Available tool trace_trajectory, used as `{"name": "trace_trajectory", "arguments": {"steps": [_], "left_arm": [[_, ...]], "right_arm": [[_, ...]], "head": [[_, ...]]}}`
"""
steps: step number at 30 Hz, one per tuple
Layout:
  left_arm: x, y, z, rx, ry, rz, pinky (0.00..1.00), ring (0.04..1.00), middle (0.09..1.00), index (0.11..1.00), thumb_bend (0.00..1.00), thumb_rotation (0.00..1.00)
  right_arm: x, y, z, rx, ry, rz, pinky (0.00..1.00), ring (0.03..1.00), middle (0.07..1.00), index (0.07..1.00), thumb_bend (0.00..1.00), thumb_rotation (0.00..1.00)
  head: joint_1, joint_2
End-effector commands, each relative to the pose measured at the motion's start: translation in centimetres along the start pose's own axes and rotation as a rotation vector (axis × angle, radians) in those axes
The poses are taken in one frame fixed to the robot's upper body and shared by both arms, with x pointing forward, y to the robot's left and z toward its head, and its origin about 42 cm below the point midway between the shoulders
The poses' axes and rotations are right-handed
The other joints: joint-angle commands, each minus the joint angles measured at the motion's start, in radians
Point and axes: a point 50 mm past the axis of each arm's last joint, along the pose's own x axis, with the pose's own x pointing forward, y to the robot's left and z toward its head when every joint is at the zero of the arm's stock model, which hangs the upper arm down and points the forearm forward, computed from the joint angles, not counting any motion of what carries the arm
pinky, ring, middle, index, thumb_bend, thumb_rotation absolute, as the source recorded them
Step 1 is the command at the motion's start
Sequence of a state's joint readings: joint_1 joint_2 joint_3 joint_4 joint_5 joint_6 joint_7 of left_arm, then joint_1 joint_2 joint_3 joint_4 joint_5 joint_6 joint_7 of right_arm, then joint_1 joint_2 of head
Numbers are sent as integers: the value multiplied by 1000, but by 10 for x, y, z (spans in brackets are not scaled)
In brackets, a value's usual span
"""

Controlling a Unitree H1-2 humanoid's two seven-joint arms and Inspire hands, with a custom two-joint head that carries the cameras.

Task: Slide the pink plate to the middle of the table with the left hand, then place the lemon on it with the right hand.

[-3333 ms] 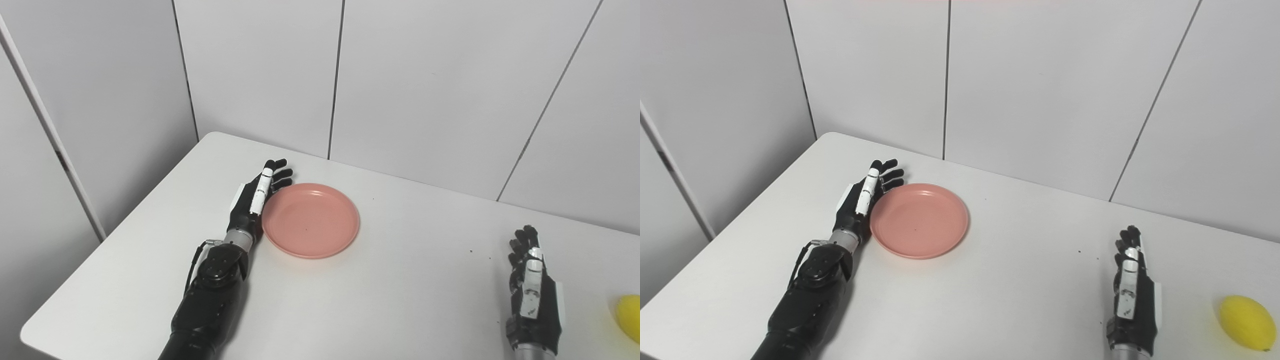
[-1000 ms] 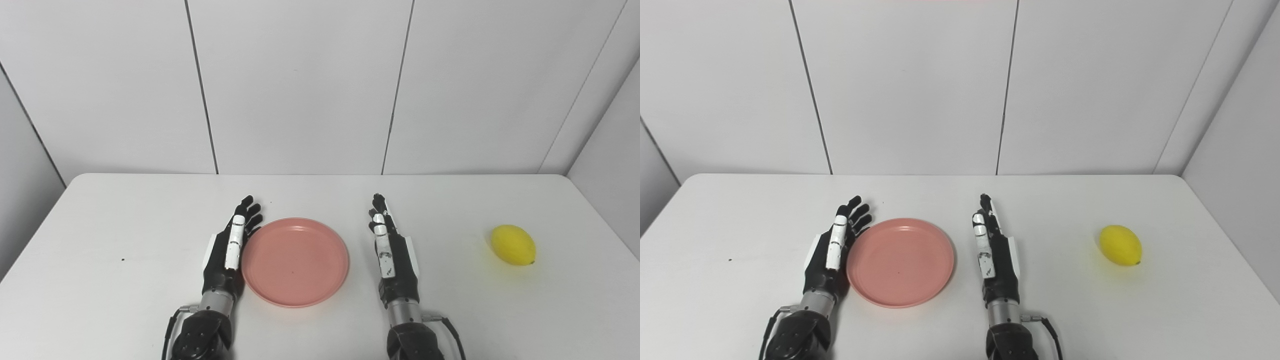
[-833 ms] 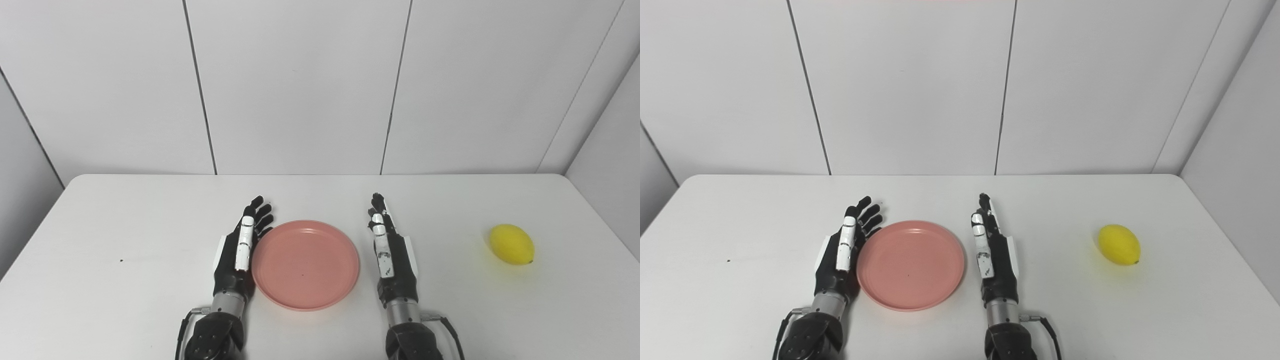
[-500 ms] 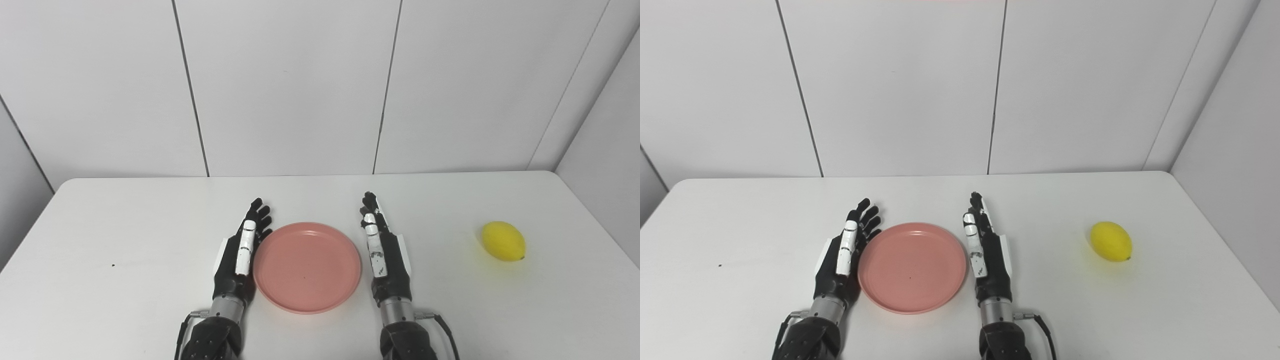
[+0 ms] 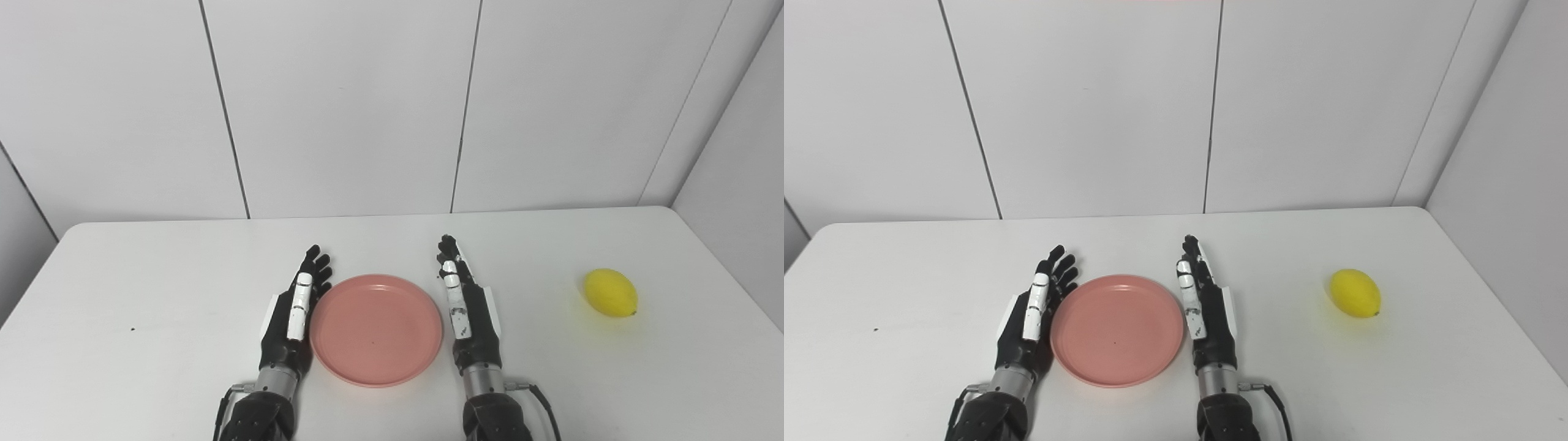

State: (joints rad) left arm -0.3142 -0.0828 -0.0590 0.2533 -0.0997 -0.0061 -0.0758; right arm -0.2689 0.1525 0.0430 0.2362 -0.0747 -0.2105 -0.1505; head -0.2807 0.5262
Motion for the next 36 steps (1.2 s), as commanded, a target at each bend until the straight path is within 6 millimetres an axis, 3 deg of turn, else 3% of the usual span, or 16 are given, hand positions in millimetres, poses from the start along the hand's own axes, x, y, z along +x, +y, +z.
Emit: {"name": "trace_trajectory", "arguments": {"steps": [1, 11, 28, 36], "left_arm": [[2, 1, 3, 25, -17, -9, 939, 947, 946, 950, 549, 1000], [5, 13, -2, 148, -46, 26, 904, 919, 925, 929, 561, 1000], [9, 20, -5, 179, -71, 119, 872, 879, 887, 876, 576, 1000], [10, 22, -7, 169, -70, 112, 880, 892, 899, 889, 569, 1000]], "right_arm": [[-9, 0, -7, 7, 4, -7, 960, 945, 944, 930, 637, 1000], [-4, -6, -1, -33, -16, -16, 987, 963, 958, 955, 612, 1000], [-3, -20, 17, -168, -52, -101, 999, 969, 960, 939, 679, 1000], [2, -30, 28, -216, -112, -170, 924, 941, 925, 921, 623, 1000]], "head": [[0, 0], [-6, 2], [-21, -1], [-32, -3]]}}
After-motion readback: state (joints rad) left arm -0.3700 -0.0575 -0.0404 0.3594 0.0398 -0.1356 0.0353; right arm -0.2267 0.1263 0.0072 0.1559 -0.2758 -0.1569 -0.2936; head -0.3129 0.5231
